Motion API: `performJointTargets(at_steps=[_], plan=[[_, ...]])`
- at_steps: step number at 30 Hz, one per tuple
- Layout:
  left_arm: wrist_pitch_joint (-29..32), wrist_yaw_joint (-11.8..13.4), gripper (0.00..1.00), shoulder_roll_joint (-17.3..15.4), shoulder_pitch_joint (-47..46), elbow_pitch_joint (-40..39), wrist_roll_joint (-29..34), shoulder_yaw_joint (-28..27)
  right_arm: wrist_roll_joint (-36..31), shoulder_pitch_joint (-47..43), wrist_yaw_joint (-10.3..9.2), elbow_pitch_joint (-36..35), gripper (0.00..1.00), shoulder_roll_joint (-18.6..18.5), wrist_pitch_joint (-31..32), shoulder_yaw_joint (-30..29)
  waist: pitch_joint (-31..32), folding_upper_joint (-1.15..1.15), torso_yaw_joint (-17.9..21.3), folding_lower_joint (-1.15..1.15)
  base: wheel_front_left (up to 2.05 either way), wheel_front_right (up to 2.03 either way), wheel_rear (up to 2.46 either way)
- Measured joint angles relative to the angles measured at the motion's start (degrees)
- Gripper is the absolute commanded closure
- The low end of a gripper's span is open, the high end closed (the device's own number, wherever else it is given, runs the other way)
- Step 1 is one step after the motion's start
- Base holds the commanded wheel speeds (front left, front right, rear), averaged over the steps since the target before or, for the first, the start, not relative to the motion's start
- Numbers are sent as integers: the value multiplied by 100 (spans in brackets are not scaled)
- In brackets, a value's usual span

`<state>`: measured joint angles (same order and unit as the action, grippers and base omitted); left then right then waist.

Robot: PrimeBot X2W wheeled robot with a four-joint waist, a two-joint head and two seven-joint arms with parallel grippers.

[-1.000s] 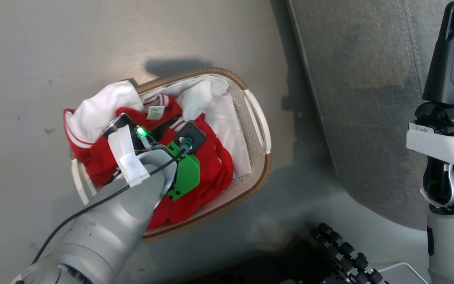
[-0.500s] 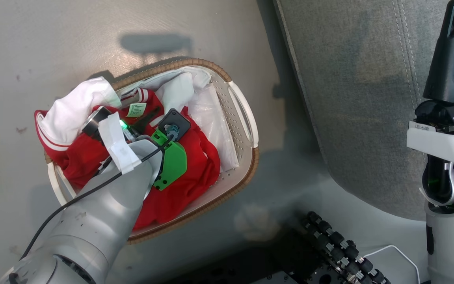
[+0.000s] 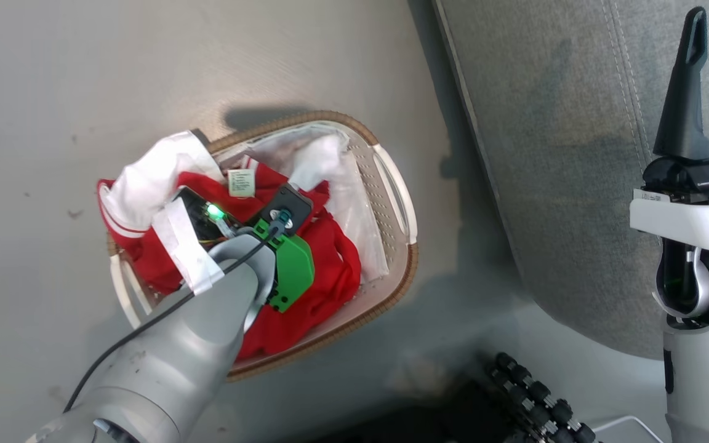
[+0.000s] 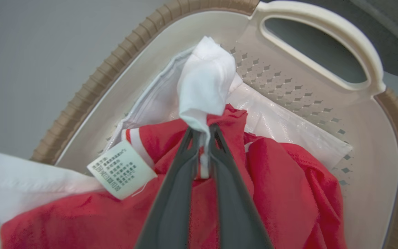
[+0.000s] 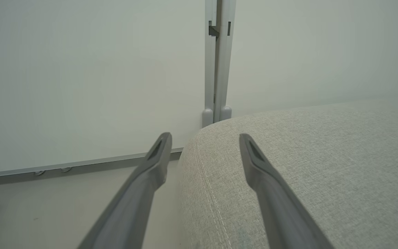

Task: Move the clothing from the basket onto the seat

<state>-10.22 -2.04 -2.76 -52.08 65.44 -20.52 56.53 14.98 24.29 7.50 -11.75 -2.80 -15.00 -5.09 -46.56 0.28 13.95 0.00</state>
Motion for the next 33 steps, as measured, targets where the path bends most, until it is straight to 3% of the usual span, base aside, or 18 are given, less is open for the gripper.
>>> performJointTargets(at_steps=[8,16,27,33], plan=[[-345,-109,100,-5,274,-662,-305,172,-242,-200,1,312,0,2,0,-104,624,0,-289,0,0,0,0],[-466,-125,100,-31,484,-1270,-456,-15,-458,-672,2,670,0,3,0,-360,1431,0,-602,0,0,0,0],[-474,-260,100,-691,647,-2479,-201,-138,-547,-1469,2,1139,0,2,0,-408,2813,0,-947,0,0,0,0],[-326,-353,100,-1028,242,-2918,-153,-168,-537,-1727,2,1296,0,1,0,-280,3544,0,-1028,-1,0,0,0]])
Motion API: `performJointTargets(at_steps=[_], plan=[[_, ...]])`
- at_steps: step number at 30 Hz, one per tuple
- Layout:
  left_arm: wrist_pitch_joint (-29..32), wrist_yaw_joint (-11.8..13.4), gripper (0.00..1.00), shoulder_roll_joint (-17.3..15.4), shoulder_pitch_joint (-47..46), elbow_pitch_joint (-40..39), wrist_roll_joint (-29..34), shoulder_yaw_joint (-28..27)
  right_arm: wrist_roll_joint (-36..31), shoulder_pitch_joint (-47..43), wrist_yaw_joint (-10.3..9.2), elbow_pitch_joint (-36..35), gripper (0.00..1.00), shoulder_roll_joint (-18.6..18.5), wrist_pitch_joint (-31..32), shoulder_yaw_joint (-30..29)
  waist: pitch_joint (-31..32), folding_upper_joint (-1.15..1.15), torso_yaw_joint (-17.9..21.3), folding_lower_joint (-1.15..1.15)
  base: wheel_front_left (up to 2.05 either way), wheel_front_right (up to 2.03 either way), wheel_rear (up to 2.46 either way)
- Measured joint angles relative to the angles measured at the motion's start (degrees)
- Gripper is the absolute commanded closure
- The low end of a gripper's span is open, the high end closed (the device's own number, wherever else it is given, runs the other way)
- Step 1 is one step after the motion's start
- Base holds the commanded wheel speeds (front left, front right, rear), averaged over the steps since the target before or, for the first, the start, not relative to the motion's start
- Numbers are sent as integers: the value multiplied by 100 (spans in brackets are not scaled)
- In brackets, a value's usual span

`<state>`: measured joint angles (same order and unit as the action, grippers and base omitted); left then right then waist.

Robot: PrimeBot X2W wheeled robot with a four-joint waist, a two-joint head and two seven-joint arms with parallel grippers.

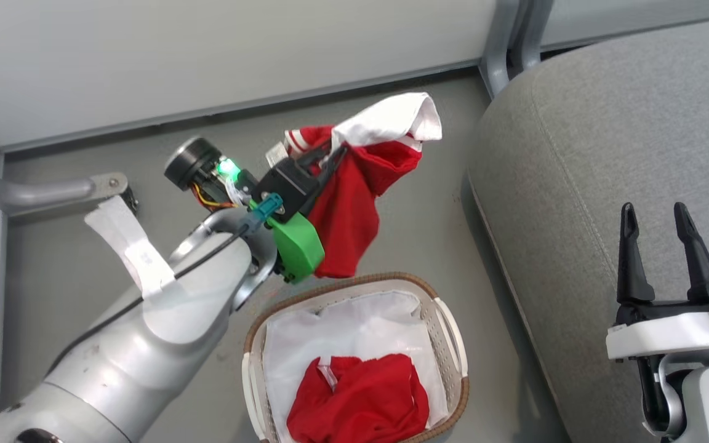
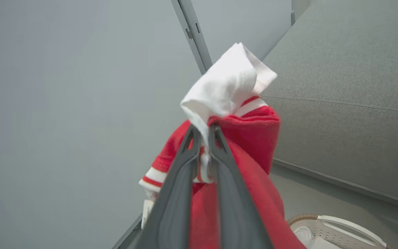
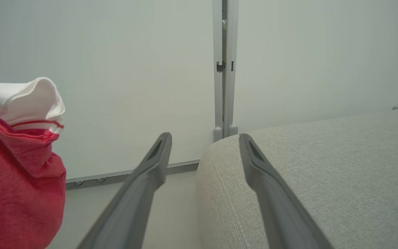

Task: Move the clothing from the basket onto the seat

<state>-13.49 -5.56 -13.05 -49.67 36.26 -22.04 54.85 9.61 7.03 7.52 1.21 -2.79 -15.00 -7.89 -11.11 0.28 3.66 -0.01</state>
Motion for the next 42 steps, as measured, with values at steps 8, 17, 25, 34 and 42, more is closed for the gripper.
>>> performJointTargets(at_steps=[8,17,25,34,42], plan=[[389,-98,100,-404,-678,-603,-345,-343,7,-59,0,59,0,-1,0,370,726,0,17,0,0,0,0],[515,-47,100,-493,-1070,-972,-536,-600,-129,179,0,132,0,-2,0,1166,966,0,80,0,0,0,0],[632,-21,100,-322,-1073,-1156,-565,-453,-124,700,0,368,0,5,0,2434,1006,0,-21,0,0,0,0],[635,-25,100,-196,-1001,-1443,-646,-303,-417,1667,0,937,0,4,0,2999,1040,0,-146,0,0,0,0],[699,-53,100,-41,-821,-1778,-805,-126,-617,2210,0,1616,0,1,-1,3141,1101,0,-228,0,0,0,0]])
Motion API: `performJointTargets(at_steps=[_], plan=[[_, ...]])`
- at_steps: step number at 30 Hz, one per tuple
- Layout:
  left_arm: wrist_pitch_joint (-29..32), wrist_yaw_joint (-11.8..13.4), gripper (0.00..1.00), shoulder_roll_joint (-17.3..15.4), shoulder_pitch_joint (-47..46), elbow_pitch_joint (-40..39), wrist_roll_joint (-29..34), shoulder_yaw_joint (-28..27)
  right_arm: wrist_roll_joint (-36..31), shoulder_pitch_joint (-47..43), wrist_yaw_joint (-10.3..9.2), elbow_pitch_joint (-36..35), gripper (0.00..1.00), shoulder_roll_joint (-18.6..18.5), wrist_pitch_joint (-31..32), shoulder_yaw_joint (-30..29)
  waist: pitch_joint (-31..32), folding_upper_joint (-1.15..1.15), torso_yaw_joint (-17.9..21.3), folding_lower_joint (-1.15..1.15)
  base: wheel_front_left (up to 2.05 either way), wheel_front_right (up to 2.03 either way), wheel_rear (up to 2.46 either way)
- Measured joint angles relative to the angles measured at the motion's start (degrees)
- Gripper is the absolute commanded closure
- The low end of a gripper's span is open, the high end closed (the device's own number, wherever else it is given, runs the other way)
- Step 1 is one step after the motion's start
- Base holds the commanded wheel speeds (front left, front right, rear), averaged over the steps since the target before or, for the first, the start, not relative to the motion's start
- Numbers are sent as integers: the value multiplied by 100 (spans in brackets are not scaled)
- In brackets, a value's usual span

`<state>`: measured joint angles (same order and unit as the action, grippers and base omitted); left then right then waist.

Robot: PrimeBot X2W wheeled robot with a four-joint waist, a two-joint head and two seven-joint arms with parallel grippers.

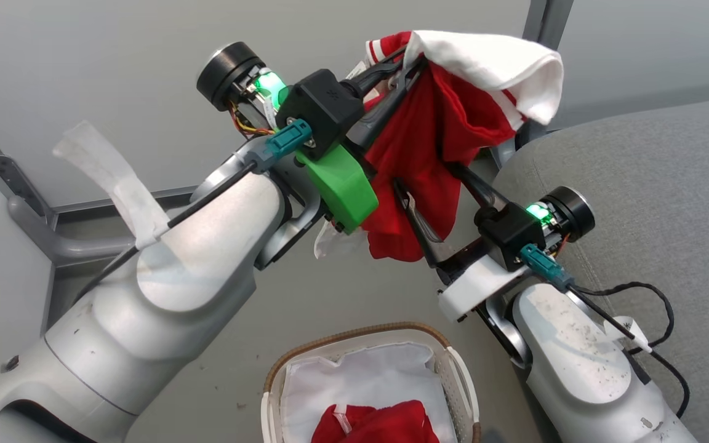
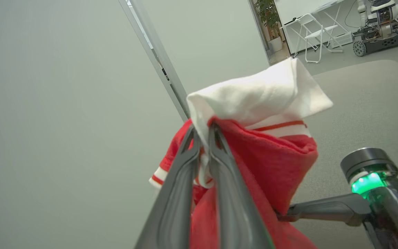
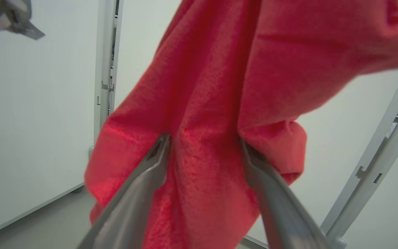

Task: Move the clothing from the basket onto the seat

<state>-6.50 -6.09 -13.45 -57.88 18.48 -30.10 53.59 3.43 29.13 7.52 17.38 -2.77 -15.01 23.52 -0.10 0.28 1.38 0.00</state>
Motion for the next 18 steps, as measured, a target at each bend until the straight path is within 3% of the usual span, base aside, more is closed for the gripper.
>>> performJointTargets(at_steps=[3,4,5,6,7,18], plan=[[65,-4,100,31,44,-126,-69,52,73,180,0,296,0,-1,0,134,18,0,-16,0,0,0,0],[86,-12,100,36,59,-163,-82,64,120,240,0,396,6,-1,0,178,24,0,-21,0,0,0,0],[100,-12,100,37,67,-189,-98,78,179,298,0,497,51,-1,0,223,28,0,-26,0,0,0,0],[122,-12,100,37,68,-215,-108,81,219,342,0,560,69,-1,0,249,31,0,-29,0,0,0,0],[126,-12,100,36,69,-247,-112,83,241,397,0,614,100,-5,0,294,33,0,-34,0,0,0,0],[155,110,100,-214,353,-25,-325,-34,366,566,0,743,100,-1,1,372,-5,0,-29,0,0,0,0]])
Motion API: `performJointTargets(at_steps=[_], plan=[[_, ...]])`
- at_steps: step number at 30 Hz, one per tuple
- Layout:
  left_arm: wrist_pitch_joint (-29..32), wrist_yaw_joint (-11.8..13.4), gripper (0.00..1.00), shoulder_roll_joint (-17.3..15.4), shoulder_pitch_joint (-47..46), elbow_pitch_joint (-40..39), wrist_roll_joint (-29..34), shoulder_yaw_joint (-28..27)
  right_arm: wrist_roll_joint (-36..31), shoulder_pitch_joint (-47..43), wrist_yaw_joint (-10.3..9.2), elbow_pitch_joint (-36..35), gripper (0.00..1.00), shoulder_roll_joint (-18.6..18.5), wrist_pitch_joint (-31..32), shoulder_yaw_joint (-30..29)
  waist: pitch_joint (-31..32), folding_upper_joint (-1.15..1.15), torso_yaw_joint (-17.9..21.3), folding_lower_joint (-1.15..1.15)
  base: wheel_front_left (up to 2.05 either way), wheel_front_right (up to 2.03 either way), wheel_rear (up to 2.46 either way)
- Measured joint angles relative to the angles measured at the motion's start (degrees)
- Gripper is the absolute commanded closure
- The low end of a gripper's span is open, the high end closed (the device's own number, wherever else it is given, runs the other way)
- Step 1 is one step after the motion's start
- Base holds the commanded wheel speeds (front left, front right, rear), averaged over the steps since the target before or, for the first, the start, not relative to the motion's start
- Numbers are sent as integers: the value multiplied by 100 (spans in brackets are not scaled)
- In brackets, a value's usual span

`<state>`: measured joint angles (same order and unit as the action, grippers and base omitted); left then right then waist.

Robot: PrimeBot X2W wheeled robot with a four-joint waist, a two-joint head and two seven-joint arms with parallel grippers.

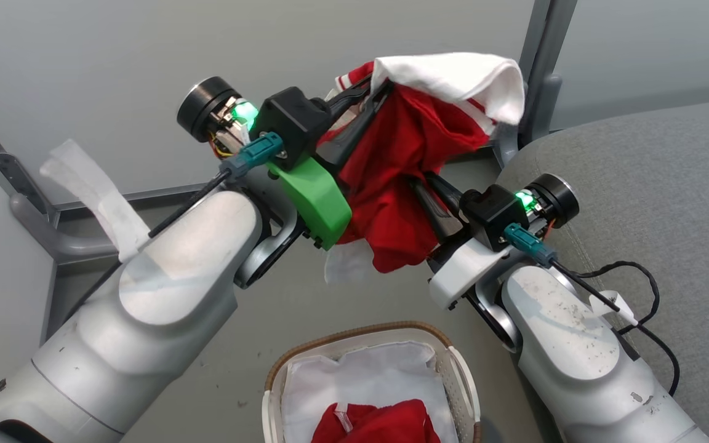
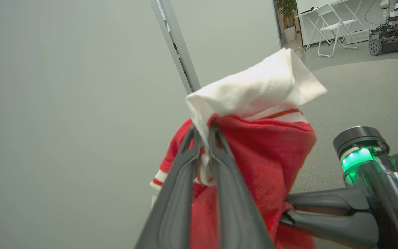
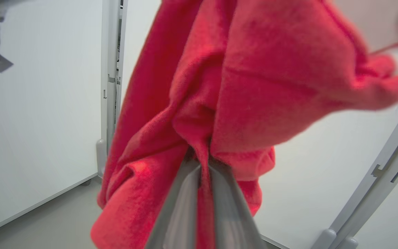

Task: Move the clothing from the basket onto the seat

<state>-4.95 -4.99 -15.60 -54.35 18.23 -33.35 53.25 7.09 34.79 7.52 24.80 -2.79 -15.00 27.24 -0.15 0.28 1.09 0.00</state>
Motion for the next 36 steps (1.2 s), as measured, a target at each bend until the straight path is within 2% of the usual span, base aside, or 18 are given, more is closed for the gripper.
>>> performJointTargets(at_steps=[3,4,6,7,8,15,23,31,36], plan=[[-114,24,100,-37,142,138,-119,-62,0,2,0,-11,100,-1,0,-34,-27,0,8,0,0,0,0],[-172,29,85,-44,201,188,-149,-74,0,2,0,-24,100,-1,0,-51,-36,0,9,0,0,0,0],[-301,32,65,-53,327,271,-199,-99,0,2,0,-51,100,0,0,-86,-50,0,7,0,0,0,0],[-390,48,51,-53,411,312,-230,-114,0,2,0,-79,100,0,0,-126,-57,0,4,0,0,0,0],[-479,56,0,-49,503,353,-258,-136,0,2,0,-113,100,0,0,-180,-65,0,-2,0,0,0,0],[-875,71,0,3,1218,638,-527,-246,-144,-31,0,-215,100,-1,0,-523,-130,0,-76,0,0,0,0],[-994,47,0,122,1991,736,-505,-392,-307,-160,0,-219,100,-1,0,-756,-220,0,-98,0,0,0,0],[-1004,-7,0,345,2588,474,-70,-943,-398,-206,0,-226,100,1,0,-990,-301,0,-69,0,0,0,0],[-1009,-92,0,494,2741,359,214,-1096,-455,-215,0,-231,100,0,0,-1180,-329,0,-21,0,0,0,0]])
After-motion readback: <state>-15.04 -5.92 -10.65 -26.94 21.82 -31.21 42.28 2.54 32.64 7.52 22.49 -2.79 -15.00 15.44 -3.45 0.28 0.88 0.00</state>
